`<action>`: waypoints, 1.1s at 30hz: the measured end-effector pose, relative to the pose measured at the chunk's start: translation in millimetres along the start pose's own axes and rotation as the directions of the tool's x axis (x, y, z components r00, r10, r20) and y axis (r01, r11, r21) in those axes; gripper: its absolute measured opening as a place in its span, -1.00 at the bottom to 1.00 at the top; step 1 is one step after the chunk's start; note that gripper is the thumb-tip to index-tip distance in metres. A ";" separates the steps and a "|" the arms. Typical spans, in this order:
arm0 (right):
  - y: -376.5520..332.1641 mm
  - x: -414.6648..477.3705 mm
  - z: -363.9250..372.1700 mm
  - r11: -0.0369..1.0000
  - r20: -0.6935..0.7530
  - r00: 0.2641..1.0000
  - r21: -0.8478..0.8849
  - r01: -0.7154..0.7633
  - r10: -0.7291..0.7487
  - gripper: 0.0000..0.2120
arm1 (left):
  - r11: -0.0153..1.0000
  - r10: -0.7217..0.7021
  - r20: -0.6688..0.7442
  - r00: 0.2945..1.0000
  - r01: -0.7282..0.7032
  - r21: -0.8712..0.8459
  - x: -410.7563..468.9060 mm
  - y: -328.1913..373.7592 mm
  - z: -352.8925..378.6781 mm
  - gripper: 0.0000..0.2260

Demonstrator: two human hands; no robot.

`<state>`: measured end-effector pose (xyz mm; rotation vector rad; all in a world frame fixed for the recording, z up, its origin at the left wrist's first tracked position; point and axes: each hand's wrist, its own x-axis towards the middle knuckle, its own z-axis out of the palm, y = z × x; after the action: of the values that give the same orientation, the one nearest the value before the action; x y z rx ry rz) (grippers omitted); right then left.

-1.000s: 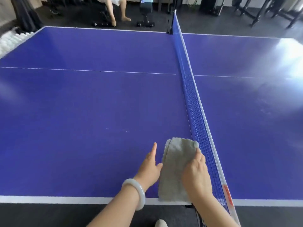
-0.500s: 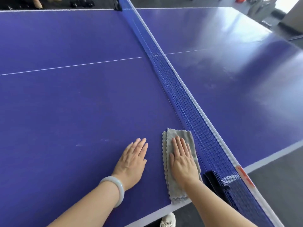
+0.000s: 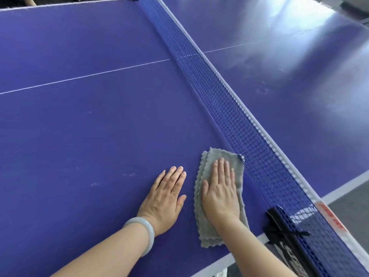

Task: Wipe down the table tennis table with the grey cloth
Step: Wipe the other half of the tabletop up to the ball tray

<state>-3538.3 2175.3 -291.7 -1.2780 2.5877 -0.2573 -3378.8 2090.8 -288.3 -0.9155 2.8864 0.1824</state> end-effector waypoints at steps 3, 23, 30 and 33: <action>5.9 -59.7 5.0 0.943 0.015 0.943 0.030 0.332 -0.333 -0.39 | 1.000 -0.021 -0.006 1.000 0.021 -0.003 -0.9 0.1 -2.3 -0.44; 19.4 2.1 -0.1 0.983 -0.016 0.985 -0.057 -0.175 0.174 -0.37 | 0.998 -0.015 -0.107 0.994 0.010 -0.055 8.0 -36.8 -24.5 -0.55; -14.2 80.5 -1.5 0.983 -0.013 0.985 -0.065 -0.173 0.172 -0.36 | 0.956 -0.287 -0.105 0.952 0.278 -0.097 21.0 -118.7 -15.5 -0.51; -31.8 115.1 -7.9 0.998 0.031 0.999 -0.060 -0.007 0.009 -0.41 | 0.956 -0.289 -0.135 0.948 0.280 -0.082 19.6 -120.1 -9.2 -0.42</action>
<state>-3584.2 2064.8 -291.8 -1.2811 2.5914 -0.1583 -3325.8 1980.9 -291.8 -1.3984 2.8445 0.1866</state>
